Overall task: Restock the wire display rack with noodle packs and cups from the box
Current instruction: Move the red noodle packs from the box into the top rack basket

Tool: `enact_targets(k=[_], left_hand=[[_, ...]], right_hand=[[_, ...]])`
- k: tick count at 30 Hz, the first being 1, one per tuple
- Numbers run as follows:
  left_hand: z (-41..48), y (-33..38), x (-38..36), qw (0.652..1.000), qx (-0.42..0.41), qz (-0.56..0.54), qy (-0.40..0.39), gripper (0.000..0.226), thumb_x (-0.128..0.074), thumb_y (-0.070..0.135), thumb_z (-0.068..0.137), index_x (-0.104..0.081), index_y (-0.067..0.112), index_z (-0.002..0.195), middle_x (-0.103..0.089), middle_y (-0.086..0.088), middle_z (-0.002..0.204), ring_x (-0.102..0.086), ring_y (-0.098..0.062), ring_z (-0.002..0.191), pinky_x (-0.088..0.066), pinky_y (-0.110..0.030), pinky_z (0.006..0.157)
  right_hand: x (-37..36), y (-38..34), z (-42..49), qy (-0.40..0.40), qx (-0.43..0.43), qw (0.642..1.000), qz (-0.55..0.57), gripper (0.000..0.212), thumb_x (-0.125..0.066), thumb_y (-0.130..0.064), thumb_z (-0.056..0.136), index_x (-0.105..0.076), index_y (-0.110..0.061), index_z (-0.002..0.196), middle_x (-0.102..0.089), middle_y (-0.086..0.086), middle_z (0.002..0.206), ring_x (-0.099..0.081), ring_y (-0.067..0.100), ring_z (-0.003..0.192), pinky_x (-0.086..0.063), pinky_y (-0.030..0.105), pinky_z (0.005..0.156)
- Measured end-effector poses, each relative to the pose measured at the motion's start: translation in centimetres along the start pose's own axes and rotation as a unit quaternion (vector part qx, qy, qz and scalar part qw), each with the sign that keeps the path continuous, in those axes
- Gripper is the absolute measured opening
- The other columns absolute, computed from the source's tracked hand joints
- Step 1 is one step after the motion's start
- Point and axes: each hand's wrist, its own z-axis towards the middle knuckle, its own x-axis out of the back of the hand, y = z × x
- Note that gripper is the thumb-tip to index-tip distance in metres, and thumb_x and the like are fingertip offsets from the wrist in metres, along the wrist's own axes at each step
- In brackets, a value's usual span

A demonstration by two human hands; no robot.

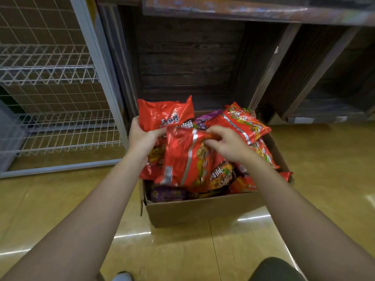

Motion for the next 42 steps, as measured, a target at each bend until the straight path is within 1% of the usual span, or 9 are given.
enact_targets(k=[6,11,17,20,24,29,35,39,42], left_hand=[[0.3,-0.1,0.1,0.999,0.040,-0.033,0.011,0.069,-0.085,0.026,0.070,-0.048,0.025,0.128,-0.064,0.004,0.114,-0.064,-0.020,0.101,-0.050,-0.048,0.094],[0.5,-0.5,-0.5,0.995,0.080,-0.061,-0.004,0.066,-0.083,0.031,0.072,-0.045,0.026,0.125,-0.064,0.001,0.113,-0.064,-0.025,0.101,-0.050,-0.052,0.094],[0.9,-1.0,-0.6,0.990,0.106,-0.093,0.003,0.058,-0.080,0.027,0.076,-0.044,0.027,0.121,-0.064,-0.002,0.113,-0.064,-0.024,0.095,-0.052,-0.043,0.083],[1.0,-1.1,-0.5,0.988,0.112,-0.110,0.009,0.057,-0.081,0.028,0.075,-0.043,0.028,0.118,-0.064,-0.004,0.113,-0.065,-0.026,0.096,-0.053,-0.046,0.086],[1.3,-1.1,-0.4,0.986,0.115,-0.123,0.006,0.056,-0.081,0.028,0.075,-0.044,0.028,0.117,-0.064,-0.004,0.114,-0.065,-0.029,0.100,-0.052,-0.052,0.092],[1.7,-1.4,-0.5,0.983,0.121,-0.139,0.004,0.061,-0.082,0.026,0.072,-0.050,0.023,0.124,-0.069,-0.006,0.108,-0.069,-0.030,0.093,-0.055,-0.052,0.086],[2.4,-1.8,-0.3,0.973,0.142,-0.181,0.003,0.070,-0.085,0.033,0.062,-0.053,0.026,0.124,-0.072,-0.006,0.108,-0.070,-0.031,0.095,-0.053,-0.056,0.087],[2.7,-1.7,-0.2,0.967,0.143,-0.209,-0.014,0.076,-0.086,0.034,0.059,-0.054,0.024,0.126,-0.073,-0.008,0.110,-0.072,-0.032,0.093,-0.055,-0.056,0.084],[2.7,-1.6,-0.5,0.957,0.151,-0.244,-0.029,0.071,-0.085,0.034,0.063,-0.055,0.023,0.127,-0.073,-0.008,0.110,-0.072,-0.033,0.094,-0.054,-0.057,0.085]], right_hand=[[2.4,0.3,0.5,0.119,-0.142,0.965,0.185,0.015,-0.051,-0.016,0.100,-0.060,-0.028,0.096,-0.069,0.002,0.106,-0.067,0.020,0.097,-0.057,0.045,0.085],[1.6,2.3,-0.2,0.145,-0.290,0.885,0.334,0.027,-0.050,-0.020,0.100,-0.053,-0.014,0.126,-0.069,0.007,0.107,-0.068,0.022,0.096,-0.055,0.052,0.087],[1.3,2.4,-0.8,0.082,-0.300,0.852,0.420,0.058,-0.079,-0.033,0.078,-0.053,-0.017,0.127,-0.069,0.005,0.113,-0.066,0.022,0.104,-0.056,0.042,0.079],[1.4,1.9,-0.6,0.186,-0.247,0.840,0.445,0.063,-0.084,-0.031,0.072,-0.057,-0.019,0.128,-0.072,0.004,0.110,-0.072,0.022,0.095,-0.059,0.040,0.077],[1.4,-0.1,-1.0,0.293,-0.025,0.913,0.282,0.025,-0.077,-0.011,0.081,-0.053,-0.017,0.087,-0.067,-0.012,0.098,-0.067,0.001,0.091,-0.056,0.025,0.079],[-0.9,1.1,-0.8,0.157,0.212,0.964,-0.025,0.035,-0.077,-0.004,0.072,-0.048,-0.023,0.080,-0.059,-0.008,0.132,-0.042,0.010,0.129,-0.031,0.015,0.106],[-2.4,1.6,-1.8,-0.024,0.166,0.986,-0.015,0.016,-0.071,-0.036,0.084,-0.066,-0.028,0.096,-0.041,-0.023,0.149,-0.019,0.000,0.146,-0.016,0.020,0.114],[-2.9,0.6,-0.8,0.155,0.109,0.980,0.052,0.011,-0.070,-0.028,0.087,-0.068,-0.022,0.095,-0.058,-0.012,0.126,-0.046,0.000,0.125,-0.040,0.035,0.109],[-2.8,-0.2,0.5,0.229,0.004,0.965,0.125,0.048,-0.082,-0.023,0.077,-0.054,-0.026,0.116,-0.041,-0.005,0.136,-0.042,0.004,0.126,-0.039,0.019,0.106]])
